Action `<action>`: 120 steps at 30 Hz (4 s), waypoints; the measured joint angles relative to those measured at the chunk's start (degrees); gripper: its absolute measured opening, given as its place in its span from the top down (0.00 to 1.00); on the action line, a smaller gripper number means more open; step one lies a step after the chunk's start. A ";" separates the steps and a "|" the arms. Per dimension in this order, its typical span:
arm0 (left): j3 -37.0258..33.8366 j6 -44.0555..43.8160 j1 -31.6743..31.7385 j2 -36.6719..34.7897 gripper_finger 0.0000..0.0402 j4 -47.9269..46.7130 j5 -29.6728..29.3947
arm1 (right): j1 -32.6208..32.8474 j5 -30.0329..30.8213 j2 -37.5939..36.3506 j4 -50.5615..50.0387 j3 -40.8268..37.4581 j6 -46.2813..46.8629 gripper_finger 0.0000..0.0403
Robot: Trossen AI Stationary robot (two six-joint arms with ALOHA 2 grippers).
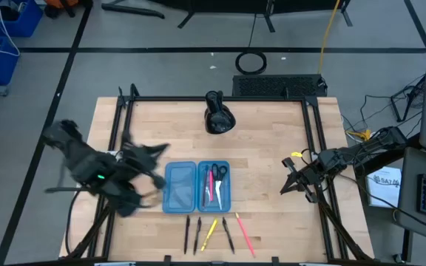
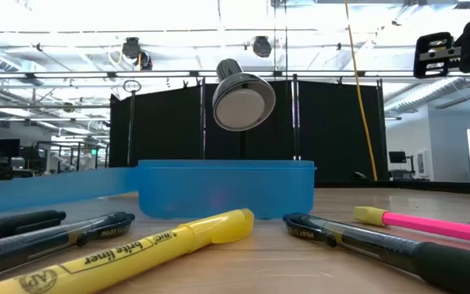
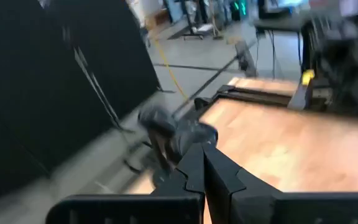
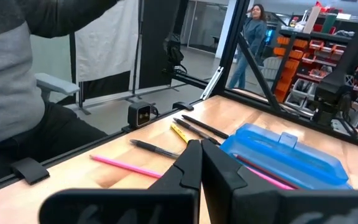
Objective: Pick & place school supplies into a supply box
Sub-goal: Put the left black pen into the blue supply box
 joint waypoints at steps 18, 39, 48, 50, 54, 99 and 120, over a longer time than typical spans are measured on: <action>-24.83 -63.54 -3.80 14.43 1.00 13.25 47.90 | -0.01 0.26 0.02 0.00 0.00 0.64 1.00; -15.78 -60.53 0.22 30.77 0.74 31.81 63.07 | -0.01 0.26 0.02 -0.30 0.00 0.60 1.00; -15.80 -62.85 0.69 31.09 0.61 29.44 63.73 | -0.01 0.26 0.02 -1.18 0.00 0.43 1.00; -15.80 -62.39 1.09 31.09 0.61 29.01 64.11 | -0.01 0.26 0.04 -1.28 0.00 0.16 1.00; -15.78 -60.67 2.07 31.96 0.60 28.67 64.74 | -0.01 0.26 0.04 -1.27 0.00 0.12 1.00; -16.10 -56.45 1.05 32.79 0.94 30.66 60.37 | -0.03 0.31 0.03 -1.17 0.00 1.08 1.00; -15.89 -50.64 0.30 32.25 0.87 38.46 65.22 | -0.03 0.31 0.04 -0.97 0.00 1.08 1.00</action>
